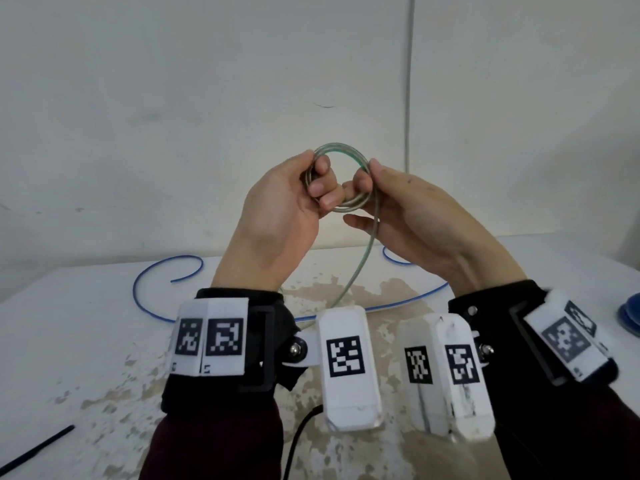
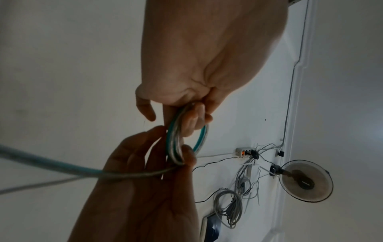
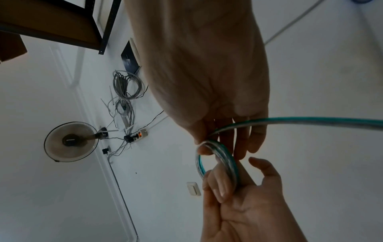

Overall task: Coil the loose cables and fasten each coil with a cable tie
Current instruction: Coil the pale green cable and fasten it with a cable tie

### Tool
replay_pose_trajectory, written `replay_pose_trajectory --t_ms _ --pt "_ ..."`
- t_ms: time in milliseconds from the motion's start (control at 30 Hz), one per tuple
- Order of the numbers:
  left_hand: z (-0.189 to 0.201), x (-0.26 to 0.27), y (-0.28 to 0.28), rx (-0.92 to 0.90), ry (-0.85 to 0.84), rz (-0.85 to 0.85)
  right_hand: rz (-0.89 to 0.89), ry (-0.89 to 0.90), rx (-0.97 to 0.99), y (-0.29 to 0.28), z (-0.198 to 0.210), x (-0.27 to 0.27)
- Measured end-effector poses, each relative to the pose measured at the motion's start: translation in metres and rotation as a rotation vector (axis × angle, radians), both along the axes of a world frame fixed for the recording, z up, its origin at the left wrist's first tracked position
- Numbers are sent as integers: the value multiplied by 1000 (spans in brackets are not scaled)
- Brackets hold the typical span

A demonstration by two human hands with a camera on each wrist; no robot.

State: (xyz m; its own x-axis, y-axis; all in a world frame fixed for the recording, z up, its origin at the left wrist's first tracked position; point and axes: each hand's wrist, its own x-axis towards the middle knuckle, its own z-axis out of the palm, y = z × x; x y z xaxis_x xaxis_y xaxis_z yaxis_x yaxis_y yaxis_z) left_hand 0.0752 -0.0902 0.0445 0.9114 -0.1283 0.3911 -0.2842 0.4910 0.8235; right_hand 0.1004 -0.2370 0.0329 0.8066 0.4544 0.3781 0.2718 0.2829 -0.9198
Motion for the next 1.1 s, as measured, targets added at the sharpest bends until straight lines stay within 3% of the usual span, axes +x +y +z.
replay_pose_trajectory --t_ms 333,633,833,967,1100 --pt "-4 -2 8 424 -8 -47 -40 -50 -162 6 -3 0" --pt "-5 4 3 342 -36 90 -72 10 -192 -5 0 1" --pt "-4 5 -3 181 -76 126 -28 23 -46 -3 1 -1" --pt "-4 0 -1 409 -93 23 -118 -94 -126 -2 -1 5" --pt "-6 0 0 461 -196 156 -120 -106 -112 0 1 -1"
